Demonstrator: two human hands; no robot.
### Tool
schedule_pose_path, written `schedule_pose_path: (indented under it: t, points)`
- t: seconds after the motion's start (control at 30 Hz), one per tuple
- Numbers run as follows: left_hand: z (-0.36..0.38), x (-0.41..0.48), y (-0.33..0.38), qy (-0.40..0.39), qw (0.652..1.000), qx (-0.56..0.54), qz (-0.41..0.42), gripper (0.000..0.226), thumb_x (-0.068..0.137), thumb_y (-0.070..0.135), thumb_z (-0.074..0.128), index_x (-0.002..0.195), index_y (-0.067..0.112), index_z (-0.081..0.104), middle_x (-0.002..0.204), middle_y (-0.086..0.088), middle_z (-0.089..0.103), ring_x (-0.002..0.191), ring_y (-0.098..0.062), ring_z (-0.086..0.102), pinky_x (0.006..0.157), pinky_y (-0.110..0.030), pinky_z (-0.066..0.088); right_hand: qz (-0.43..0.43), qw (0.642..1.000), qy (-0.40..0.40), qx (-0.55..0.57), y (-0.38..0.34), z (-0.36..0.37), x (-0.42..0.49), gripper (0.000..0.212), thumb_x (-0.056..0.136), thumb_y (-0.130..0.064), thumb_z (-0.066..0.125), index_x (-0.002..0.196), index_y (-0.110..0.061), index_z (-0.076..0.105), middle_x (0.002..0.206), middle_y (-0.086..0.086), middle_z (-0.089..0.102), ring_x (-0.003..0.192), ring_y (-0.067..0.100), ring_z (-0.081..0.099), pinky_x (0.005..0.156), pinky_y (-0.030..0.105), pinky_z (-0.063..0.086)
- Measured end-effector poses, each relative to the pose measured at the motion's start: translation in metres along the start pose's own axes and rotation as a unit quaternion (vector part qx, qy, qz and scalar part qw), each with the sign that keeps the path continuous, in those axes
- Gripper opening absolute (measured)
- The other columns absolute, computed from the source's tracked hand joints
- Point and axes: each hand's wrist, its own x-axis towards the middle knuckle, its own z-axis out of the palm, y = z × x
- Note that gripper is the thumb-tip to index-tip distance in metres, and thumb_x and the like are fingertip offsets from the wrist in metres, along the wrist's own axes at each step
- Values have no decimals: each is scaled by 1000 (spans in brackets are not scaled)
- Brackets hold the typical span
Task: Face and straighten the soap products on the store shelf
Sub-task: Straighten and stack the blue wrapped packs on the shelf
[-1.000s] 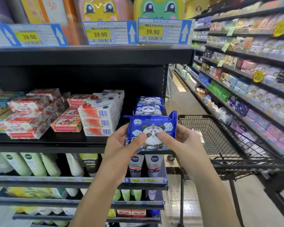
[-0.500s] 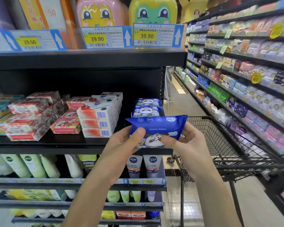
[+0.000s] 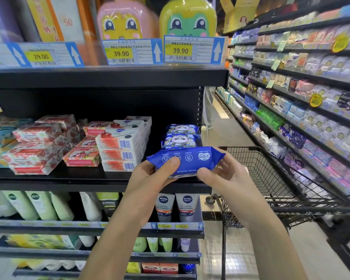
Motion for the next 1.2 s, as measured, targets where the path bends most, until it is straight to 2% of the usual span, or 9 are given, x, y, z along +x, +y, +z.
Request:
schedule_pose_path:
  t: [0.13,0.23,0.4,0.47,0.57,0.67,0.87,1.03,1.2]
  points:
    - [-2,0,-4,-3,1000,15,13,49,83,33,77,123,6,68,119,-10,75,118,-25,68,110,-47,48,47,995,21,89,-6,5,1,77,71,-49,89,135,-20,58,125,4,71,109,20,73,89,34,61]
    - [-2,1,-6,-11,1000,17,10,66,74,41,81,129,8,65,123,-9,73,121,-26,66,111,-49,46,31,994,-3,107,-11,11,-1,61,80,-38,84,129,-8,61,118,6,76,110,22,73,95,37,59]
    - [-1,1,-4,0,1000,-9,-12,78,70,28,83,141,20,52,121,-3,75,118,-18,68,101,-33,49,21,991,17,129,-7,12,-2,61,79,-27,88,132,-14,60,119,8,75,107,26,74,84,34,62]
    - [-3,-1,-3,-3,999,-27,-24,87,68,36,85,144,18,48,125,-3,73,119,-16,67,108,-36,47,8,991,36,128,-3,12,-2,69,74,-32,92,133,-19,60,122,6,74,107,25,74,83,35,61]
    - [-6,-4,2,-38,998,-48,-28,66,93,52,69,139,5,57,133,-10,68,127,-21,62,113,-39,46,-19,993,39,108,-1,12,-5,73,71,-25,92,136,-23,59,124,1,73,107,19,73,79,28,60]
    - [-6,-5,9,-22,996,-65,-59,63,86,56,56,124,7,70,122,-12,74,120,-24,67,104,-39,51,-42,995,14,93,1,10,-6,75,70,-17,85,139,-23,56,124,-6,73,110,14,72,77,25,60]
    - [-7,-5,12,-35,995,-42,-85,45,89,32,63,121,0,68,113,-13,77,102,-22,75,80,-31,63,-79,993,-5,87,3,18,-3,83,75,-5,80,149,-22,46,136,-5,66,121,17,66,88,30,60]
    - [-11,-4,8,-42,995,-51,-68,42,90,19,65,128,1,62,119,-14,75,111,-28,72,87,-35,62,-54,992,-39,103,0,16,-6,101,70,-10,91,151,-37,36,137,-27,58,128,8,61,86,29,60]
    - [-10,-3,0,-38,997,-43,-44,49,87,12,68,135,6,58,124,-14,73,114,-30,71,92,-39,60,8,996,19,92,-6,12,-1,96,68,-38,87,151,-35,40,129,-12,66,112,7,70,78,26,61]
